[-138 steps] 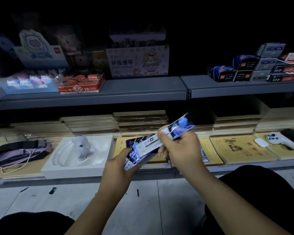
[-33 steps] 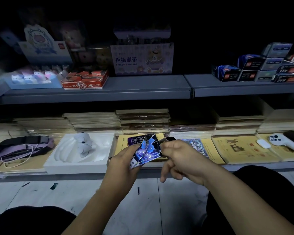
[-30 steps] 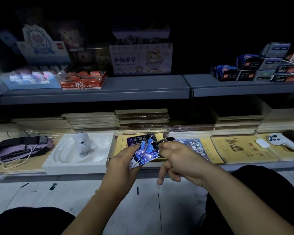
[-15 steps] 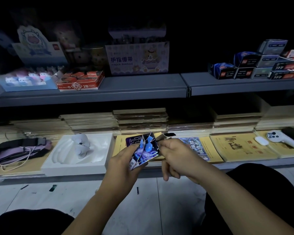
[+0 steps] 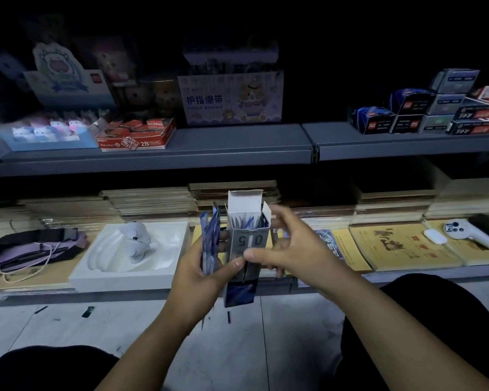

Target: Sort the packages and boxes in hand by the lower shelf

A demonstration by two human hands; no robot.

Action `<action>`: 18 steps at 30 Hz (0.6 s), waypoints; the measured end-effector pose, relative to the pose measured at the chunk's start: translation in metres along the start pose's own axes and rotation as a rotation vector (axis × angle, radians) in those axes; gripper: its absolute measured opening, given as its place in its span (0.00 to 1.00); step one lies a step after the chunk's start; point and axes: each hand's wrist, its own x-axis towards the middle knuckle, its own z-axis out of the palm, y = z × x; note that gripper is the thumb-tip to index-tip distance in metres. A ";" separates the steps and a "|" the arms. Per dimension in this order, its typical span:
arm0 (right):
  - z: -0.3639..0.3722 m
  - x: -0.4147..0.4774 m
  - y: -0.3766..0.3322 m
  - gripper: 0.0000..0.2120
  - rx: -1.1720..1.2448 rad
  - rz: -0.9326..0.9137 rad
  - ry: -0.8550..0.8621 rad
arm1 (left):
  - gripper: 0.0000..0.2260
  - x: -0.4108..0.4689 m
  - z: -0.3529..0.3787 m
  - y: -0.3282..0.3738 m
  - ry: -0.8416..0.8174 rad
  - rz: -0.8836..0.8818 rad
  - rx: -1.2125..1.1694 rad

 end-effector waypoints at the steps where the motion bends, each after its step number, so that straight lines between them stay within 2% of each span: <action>1: 0.002 0.000 0.001 0.28 0.022 -0.008 -0.068 | 0.21 -0.001 0.000 0.001 -0.018 -0.005 -0.024; 4: 0.007 0.000 0.002 0.18 0.096 -0.035 -0.079 | 0.23 -0.005 -0.002 0.004 -0.072 -0.033 -0.075; 8: 0.003 -0.003 -0.002 0.19 0.177 -0.048 -0.118 | 0.32 -0.004 -0.006 0.002 -0.117 -0.101 -0.117; 14: 0.003 -0.003 -0.004 0.19 0.248 -0.116 -0.096 | 0.24 -0.003 -0.009 0.006 -0.110 -0.108 -0.152; 18: 0.005 -0.003 -0.003 0.22 0.260 -0.146 -0.040 | 0.25 -0.002 -0.007 0.005 -0.061 -0.134 -0.163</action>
